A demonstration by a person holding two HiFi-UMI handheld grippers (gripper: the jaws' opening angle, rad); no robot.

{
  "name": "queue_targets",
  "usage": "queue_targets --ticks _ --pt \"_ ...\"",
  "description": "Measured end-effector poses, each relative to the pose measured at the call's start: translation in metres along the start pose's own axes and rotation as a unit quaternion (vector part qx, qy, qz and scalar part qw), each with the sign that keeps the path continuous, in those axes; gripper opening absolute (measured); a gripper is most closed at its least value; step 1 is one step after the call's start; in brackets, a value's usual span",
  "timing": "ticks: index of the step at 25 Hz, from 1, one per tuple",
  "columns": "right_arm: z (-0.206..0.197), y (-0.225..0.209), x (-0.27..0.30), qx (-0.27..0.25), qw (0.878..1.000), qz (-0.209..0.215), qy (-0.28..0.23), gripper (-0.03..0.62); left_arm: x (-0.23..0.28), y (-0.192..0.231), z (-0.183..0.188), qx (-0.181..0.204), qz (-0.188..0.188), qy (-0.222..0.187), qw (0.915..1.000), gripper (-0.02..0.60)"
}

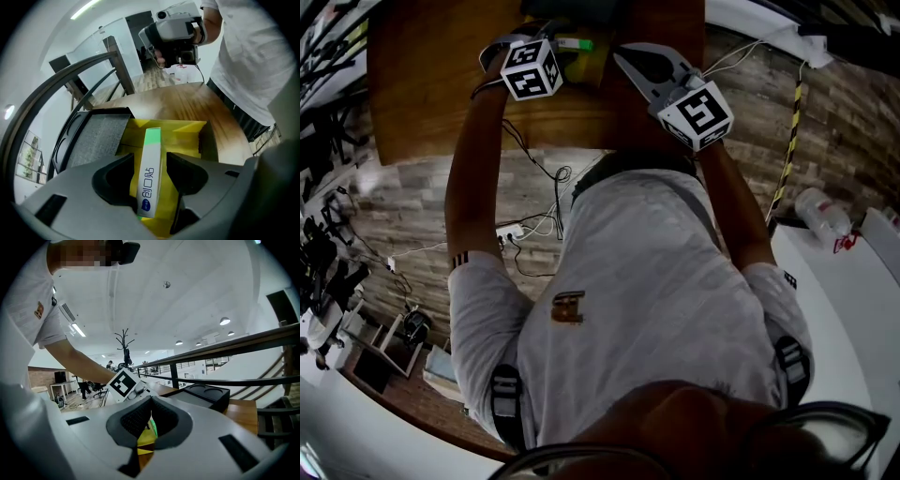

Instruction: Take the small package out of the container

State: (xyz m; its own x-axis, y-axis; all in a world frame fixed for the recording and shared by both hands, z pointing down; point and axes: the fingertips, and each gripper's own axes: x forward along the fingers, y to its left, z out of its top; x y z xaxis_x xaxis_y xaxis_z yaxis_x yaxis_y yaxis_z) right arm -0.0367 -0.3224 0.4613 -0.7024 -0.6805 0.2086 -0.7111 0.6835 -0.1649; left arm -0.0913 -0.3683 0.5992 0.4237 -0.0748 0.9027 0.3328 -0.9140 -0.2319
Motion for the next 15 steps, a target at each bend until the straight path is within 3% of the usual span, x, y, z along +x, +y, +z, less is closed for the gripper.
queue_targets --ticks 6,15 --pt "-0.005 -0.008 -0.001 0.005 1.0 -0.003 0.001 0.032 0.013 -0.004 -0.002 0.006 -0.026 0.008 0.9996 0.225" --pt "-0.01 -0.01 0.005 0.009 1.0 0.0 0.006 0.032 0.012 -0.002 -0.003 0.009 -0.02 -0.001 0.9998 0.123"
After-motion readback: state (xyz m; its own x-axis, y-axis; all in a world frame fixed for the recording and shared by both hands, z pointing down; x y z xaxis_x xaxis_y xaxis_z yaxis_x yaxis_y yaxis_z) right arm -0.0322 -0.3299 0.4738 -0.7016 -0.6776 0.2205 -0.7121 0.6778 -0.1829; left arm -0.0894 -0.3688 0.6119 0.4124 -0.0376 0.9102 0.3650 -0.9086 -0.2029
